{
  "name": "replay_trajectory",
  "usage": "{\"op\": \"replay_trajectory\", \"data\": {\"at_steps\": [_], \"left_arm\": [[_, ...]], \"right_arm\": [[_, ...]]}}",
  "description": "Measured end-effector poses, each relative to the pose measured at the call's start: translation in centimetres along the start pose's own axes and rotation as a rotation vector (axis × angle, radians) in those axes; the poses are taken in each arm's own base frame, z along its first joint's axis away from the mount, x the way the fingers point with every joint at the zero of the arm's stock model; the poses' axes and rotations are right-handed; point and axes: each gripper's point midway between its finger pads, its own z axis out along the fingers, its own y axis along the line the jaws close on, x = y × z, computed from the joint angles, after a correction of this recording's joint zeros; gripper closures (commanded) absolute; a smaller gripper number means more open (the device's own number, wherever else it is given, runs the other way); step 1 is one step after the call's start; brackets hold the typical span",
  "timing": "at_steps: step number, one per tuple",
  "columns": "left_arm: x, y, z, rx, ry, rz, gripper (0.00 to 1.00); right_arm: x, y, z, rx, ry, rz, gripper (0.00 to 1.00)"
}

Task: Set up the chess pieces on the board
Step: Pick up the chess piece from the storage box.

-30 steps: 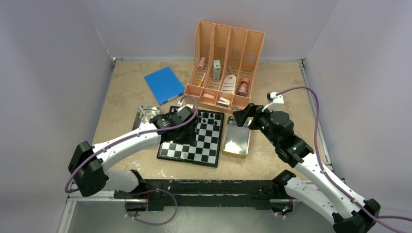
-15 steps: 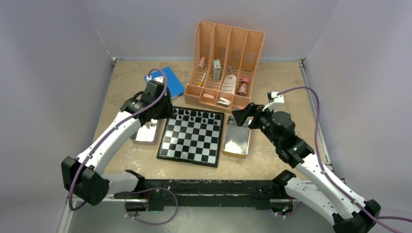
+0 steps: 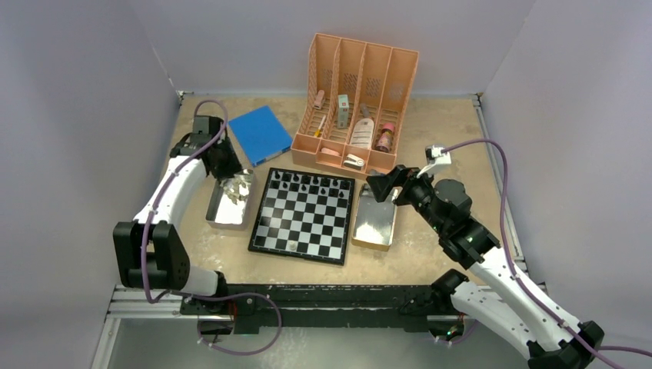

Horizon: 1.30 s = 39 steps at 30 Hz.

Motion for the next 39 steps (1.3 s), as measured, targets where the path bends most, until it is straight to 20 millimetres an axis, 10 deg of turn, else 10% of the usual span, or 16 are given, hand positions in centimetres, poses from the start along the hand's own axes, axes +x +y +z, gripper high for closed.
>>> {"op": "replay_trajectory", "data": {"at_steps": [12, 39], "left_arm": [[1.4, 6.5, 3.4, -0.077, 0.123, -0.095, 0.76], [4.5, 7.2, 6.4, -0.080, 0.276, -0.087, 0.77]], "right_arm": [[0.0, 0.3, -0.2, -0.017, 0.003, -0.006, 0.02], [-0.2, 0.5, -0.5, -0.029, -0.004, -0.005, 0.02]]}}
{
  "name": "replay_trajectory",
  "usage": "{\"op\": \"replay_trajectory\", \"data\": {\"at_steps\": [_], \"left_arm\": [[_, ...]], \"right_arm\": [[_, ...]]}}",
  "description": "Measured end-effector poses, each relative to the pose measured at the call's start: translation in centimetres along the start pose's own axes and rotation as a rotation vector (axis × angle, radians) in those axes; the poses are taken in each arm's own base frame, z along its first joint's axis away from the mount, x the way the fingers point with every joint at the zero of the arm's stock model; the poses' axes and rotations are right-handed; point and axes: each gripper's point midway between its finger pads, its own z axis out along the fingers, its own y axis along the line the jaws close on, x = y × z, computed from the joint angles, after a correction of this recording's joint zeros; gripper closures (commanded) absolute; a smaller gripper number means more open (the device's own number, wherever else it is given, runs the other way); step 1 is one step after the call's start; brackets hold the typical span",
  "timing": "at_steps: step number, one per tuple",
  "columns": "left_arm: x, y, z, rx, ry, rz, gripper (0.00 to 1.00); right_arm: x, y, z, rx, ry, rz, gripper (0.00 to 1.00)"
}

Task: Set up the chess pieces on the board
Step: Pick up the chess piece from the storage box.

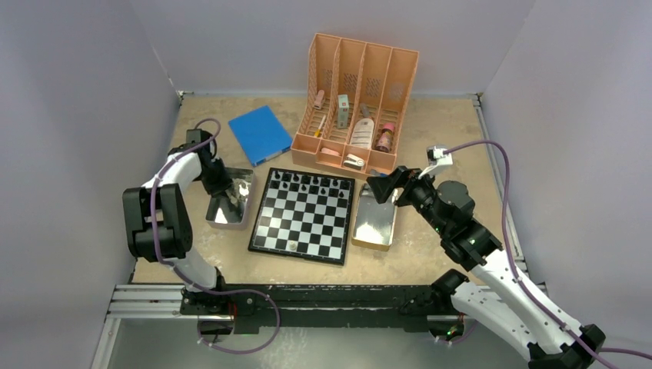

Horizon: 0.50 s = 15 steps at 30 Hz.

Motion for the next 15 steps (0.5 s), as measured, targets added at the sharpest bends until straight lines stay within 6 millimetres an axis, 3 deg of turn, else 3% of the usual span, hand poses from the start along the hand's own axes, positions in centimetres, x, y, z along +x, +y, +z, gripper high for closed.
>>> {"op": "replay_trajectory", "data": {"at_steps": [15], "left_arm": [[0.53, 0.21, 0.39, -0.009, 0.026, 0.017, 0.90]], "right_arm": [[-0.47, 0.23, -0.66, -0.011, -0.018, 0.001, 0.02]]}}
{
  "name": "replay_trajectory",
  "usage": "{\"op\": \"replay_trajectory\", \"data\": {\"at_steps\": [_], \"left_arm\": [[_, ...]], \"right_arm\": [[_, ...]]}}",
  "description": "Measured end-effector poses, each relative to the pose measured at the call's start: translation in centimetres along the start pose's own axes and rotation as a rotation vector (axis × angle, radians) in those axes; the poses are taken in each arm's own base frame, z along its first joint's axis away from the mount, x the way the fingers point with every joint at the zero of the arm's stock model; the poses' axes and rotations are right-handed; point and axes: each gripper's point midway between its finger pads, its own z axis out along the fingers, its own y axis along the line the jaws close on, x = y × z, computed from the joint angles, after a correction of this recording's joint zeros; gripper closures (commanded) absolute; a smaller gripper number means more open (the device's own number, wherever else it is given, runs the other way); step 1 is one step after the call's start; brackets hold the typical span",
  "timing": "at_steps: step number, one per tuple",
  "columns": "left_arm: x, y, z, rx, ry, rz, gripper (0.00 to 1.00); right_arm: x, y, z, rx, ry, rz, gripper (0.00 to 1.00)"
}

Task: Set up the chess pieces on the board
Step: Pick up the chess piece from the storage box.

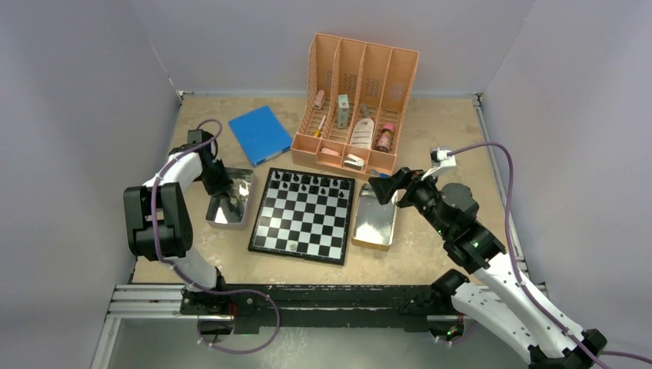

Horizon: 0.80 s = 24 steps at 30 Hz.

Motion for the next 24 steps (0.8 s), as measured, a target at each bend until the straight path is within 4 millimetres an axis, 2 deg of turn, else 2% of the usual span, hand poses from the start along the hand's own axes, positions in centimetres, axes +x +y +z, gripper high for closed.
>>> {"op": "replay_trajectory", "data": {"at_steps": [8, 17, 24], "left_arm": [[0.6, -0.5, -0.3, -0.002, 0.012, 0.023, 0.93], [0.3, -1.3, -3.5, 0.044, -0.061, 0.035, 0.93], [1.3, -3.2, -5.6, 0.098, -0.079, 0.083, 0.92]], "right_arm": [[0.0, 0.0, 0.0, 0.000, 0.001, 0.000, 0.02], [0.2, -0.2, 0.2, 0.009, 0.005, -0.001, 0.02], [0.6, -0.5, 0.5, 0.024, 0.019, -0.002, 0.02]]}}
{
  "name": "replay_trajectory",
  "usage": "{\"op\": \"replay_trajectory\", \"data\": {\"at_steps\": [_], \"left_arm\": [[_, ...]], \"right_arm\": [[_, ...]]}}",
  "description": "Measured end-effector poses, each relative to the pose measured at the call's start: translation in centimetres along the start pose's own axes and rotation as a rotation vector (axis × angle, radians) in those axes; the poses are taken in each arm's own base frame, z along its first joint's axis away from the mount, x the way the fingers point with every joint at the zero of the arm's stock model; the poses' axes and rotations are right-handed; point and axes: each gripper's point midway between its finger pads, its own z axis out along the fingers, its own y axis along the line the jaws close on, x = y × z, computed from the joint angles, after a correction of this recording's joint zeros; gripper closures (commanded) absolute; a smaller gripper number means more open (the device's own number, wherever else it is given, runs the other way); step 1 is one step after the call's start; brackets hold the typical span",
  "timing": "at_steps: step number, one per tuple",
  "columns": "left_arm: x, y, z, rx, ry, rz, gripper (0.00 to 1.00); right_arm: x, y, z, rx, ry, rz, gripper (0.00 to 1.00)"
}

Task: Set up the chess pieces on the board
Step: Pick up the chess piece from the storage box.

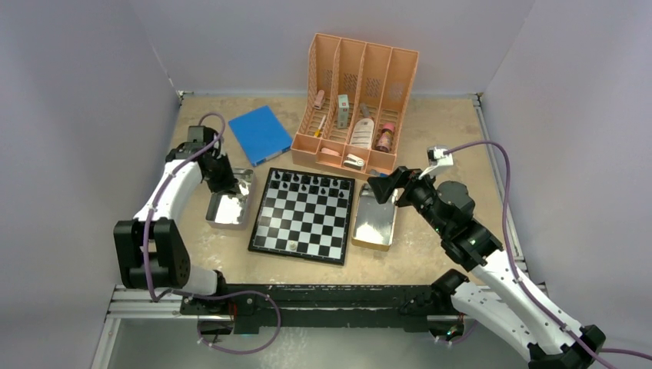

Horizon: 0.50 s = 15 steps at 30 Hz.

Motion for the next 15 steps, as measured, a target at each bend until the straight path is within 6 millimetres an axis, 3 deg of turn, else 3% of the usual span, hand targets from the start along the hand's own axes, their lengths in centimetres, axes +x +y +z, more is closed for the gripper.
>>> {"op": "replay_trajectory", "data": {"at_steps": [7, 15], "left_arm": [[2.9, -3.6, -2.1, 0.054, 0.019, 0.120, 0.92], [6.0, -5.9, -4.4, 0.100, 0.036, 0.170, 0.92]], "right_arm": [[0.0, 0.0, 0.0, 0.000, 0.001, 0.000, 0.02], [0.5, -0.3, 0.4, 0.014, 0.018, -0.002, 0.02]]}}
